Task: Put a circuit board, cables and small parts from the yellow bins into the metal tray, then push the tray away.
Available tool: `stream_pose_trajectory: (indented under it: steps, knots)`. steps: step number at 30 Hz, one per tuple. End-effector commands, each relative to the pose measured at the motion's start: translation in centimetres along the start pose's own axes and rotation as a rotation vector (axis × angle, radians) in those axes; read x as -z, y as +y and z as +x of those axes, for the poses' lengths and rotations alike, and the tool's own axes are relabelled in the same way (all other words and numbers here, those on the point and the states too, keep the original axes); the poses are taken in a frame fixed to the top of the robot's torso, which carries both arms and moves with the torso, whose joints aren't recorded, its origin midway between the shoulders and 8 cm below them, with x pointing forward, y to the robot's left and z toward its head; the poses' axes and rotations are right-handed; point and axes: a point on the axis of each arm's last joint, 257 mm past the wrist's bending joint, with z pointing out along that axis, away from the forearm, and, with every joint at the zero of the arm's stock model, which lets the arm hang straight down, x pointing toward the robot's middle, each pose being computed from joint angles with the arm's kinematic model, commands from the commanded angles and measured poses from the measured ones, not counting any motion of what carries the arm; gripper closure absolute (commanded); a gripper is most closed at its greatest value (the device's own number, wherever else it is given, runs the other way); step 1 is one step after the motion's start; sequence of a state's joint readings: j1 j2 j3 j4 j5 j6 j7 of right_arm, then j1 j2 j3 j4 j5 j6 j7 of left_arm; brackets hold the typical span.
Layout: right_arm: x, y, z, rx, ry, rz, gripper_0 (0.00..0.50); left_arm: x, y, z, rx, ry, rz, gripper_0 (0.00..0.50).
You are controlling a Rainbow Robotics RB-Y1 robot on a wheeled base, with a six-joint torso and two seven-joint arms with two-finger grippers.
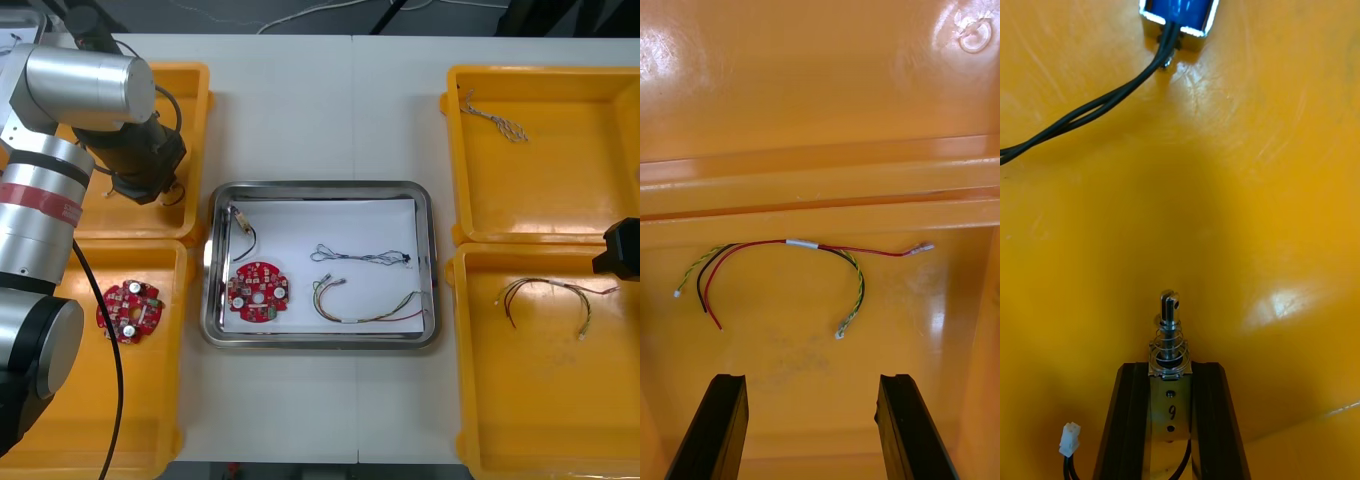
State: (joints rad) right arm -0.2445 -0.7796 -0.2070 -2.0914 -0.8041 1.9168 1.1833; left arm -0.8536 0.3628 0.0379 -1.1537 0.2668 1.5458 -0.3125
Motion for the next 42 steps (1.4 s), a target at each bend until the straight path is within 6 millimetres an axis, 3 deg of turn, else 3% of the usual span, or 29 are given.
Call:
stream_pose_trajectory:
  steps: [1,12,15,28,42]
  knots:
    - [1.4,-1.2,-0.3,-0.026,-0.028,0.027,0.000,4.1,-2.7,-0.6,-0.082,-0.025,0.045,0.500]
    - [1.4,-1.0,-0.3,-0.023,-0.025,0.019,0.000,10.9,0.4,-2.6,-0.246,-0.074,-0.026,0.500]
    - [1.4,-1.0,-0.3,-0.023,-0.025,0.019,0.000,12.2,-0.1,-2.7,-0.320,-0.112,0.019,0.500]
    - [1.4,-1.0,-0.3,-0.023,-0.025,0.019,0.000,13.8,-0.5,1.0,-0.547,-0.098,0.112,0.500]
    - [1.4,-1.0,-0.3,-0.023,-0.025,0.019,0.000,11.7,0.3,8.7,-0.764,0.002,0.101,0.500]
